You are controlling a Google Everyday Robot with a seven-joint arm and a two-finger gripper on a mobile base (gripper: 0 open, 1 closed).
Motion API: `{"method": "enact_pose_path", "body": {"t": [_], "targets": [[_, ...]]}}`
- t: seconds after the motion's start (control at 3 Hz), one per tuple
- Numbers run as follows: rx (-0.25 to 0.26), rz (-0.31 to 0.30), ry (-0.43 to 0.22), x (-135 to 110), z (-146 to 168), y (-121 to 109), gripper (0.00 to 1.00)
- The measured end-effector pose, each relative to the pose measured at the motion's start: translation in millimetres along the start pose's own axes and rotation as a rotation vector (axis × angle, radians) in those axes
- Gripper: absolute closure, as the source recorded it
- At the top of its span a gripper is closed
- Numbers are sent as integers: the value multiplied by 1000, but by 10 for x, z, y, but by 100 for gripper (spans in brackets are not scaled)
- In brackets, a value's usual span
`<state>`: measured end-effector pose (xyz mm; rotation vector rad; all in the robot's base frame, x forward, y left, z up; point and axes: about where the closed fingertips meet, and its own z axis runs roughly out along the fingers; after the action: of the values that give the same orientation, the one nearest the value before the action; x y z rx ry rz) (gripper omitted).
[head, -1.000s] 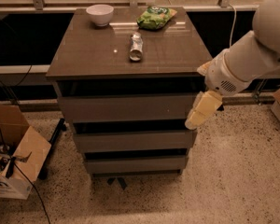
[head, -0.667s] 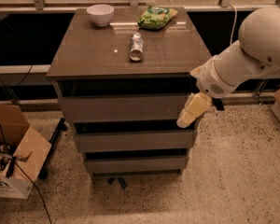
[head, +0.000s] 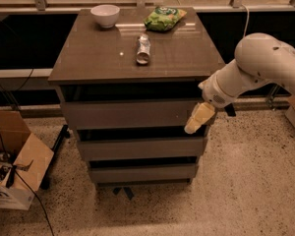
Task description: Open top drawer
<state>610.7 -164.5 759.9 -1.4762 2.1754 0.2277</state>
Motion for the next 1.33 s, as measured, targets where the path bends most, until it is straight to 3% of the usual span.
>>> {"method": "enact_pose_path", "body": {"t": [0.67, 1.0, 1.33], "targets": [[48, 89, -16, 246, 264, -170, 0], [59, 112, -34, 370, 533, -392, 0], [46, 103, -51, 343, 712, -505, 0]]}}
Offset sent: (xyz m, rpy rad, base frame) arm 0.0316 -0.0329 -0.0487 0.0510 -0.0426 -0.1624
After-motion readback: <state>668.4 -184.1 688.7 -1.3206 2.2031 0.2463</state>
